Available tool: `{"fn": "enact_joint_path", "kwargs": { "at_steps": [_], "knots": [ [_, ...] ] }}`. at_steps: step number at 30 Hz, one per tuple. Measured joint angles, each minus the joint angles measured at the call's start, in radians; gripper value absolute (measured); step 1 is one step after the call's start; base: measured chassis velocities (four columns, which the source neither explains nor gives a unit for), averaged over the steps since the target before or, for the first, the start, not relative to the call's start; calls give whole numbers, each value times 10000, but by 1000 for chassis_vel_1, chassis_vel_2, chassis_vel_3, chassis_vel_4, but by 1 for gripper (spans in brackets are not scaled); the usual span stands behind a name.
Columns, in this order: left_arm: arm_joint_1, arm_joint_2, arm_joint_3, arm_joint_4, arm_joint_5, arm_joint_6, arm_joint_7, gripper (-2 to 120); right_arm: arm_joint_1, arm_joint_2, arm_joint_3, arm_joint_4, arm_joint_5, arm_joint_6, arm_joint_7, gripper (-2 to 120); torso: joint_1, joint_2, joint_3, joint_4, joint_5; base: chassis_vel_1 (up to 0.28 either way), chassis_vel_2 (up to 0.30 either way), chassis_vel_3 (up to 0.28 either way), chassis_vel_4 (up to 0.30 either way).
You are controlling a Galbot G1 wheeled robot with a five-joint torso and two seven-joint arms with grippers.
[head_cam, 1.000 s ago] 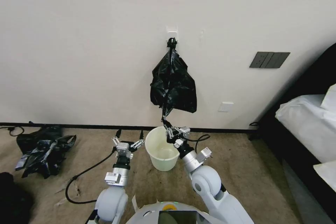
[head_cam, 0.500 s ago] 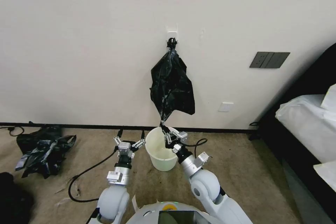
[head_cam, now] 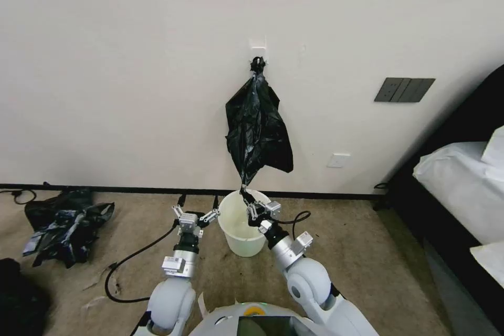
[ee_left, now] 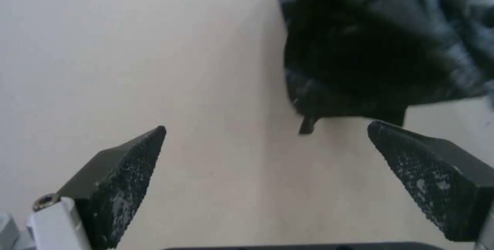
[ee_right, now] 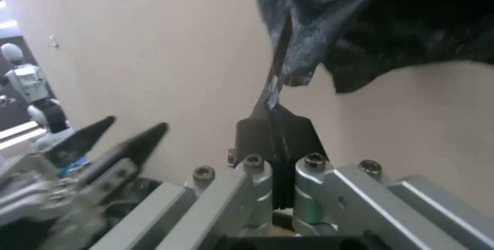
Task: Place a trash bag onto the trash bin.
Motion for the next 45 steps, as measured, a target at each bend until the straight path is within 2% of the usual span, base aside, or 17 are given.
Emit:
{"fn": "enact_joint_path", "kwargs": {
  "at_steps": [7,9,10,13,14,15,17,18,22,24,25,27,28,32,36,40,45],
  "knots": [
    [-304,473,302,-495,-319,395,-2,100,507,180,214,0,34,-66,246,0,0,0,1,1,1,0,0,0,0],
    [-691,1164,575,-761,-739,664,-25,100,930,416,410,-11,55,-157,425,0,0,-1,0,0,-1,0,0,0,0],
    [-691,1164,575,-761,-739,664,-25,100,930,416,410,-11,55,-157,425,0,0,-1,0,0,-1,0,0,0,0],
    [-1523,2435,870,-1279,-1669,1216,-28,100,1228,740,668,-147,-22,-184,592,0,0,-2,1,1,-1,0,0,0,0],
    [-1523,2435,870,-1279,-1669,1216,-28,100,1228,740,668,-147,-22,-184,592,0,0,-2,1,1,-1,0,0,0,0],
    [-2241,3200,1054,-1391,-2123,1468,-31,100,1277,826,725,-286,-285,-157,612,0,0,-1,1,-1,-1,0,0,0,0],
    [-3200,4039,1479,-1414,-2660,1762,-71,100,1281,898,747,-434,-593,-85,614,0,0,-1,1,-1,-2,0,0,0,0],
    [-3200,4039,1479,-1414,-2660,1762,-71,100,1281,898,747,-434,-593,-85,614,0,0,-1,1,-1,-2,0,0,0,0],
    [-4987,5088,2652,-1168,-3387,2306,-286,100,1268,985,829,-539,-877,-8,614,0,0,-1,2,-1,-1,0,0,0,0],
    [-6662,5561,3737,-808,-3885,2743,-514,100,1256,1018,904,-575,-996,38,611,0,0,-2,2,3,-3,0,0,0,0],
    [-6662,5561,3737,-808,-3885,2743,-514,100,1256,1018,904,-575,-996,38,611,0,0,-2,2,3,-3,0,0,0,0],
    [-8335,5714,4697,-429,-4295,3187,-759,100,1233,1028,960,-586,-1078,78,604,0,0,-2,1,-3,3,0,0,0,0],
    [-8335,5714,4697,-429,-4295,3187,-759,100,1233,1028,960,-586,-1078,78,604,0,0,-2,1,-3,3,0,0,0,0],
    [-10427,5706,6334,100,-4800,3846,-1089,100,1206,1046,1063,-605,-1150,147,587,0,0,-2,2,0,1,0,0,0,0],
    [-11269,5684,6974,273,-4907,4171,-1210,100,1208,1066,1091,-606,-1172,170,581,0,0,-2,1,-1,1,0,0,0,0],
    [-12695,5616,7970,554,-4792,4976,-1511,100,1220,1103,1124,-637,-1188,210,569,0,0,-1,1,0,3,0,0,0,0],
    [-13294,5503,8305,653,-4770,5804,-1837,100,1221,1106,1135,-679,-1188,233,563,0,0,-2,1,1,2,0,0,0,0]
  ]
}}
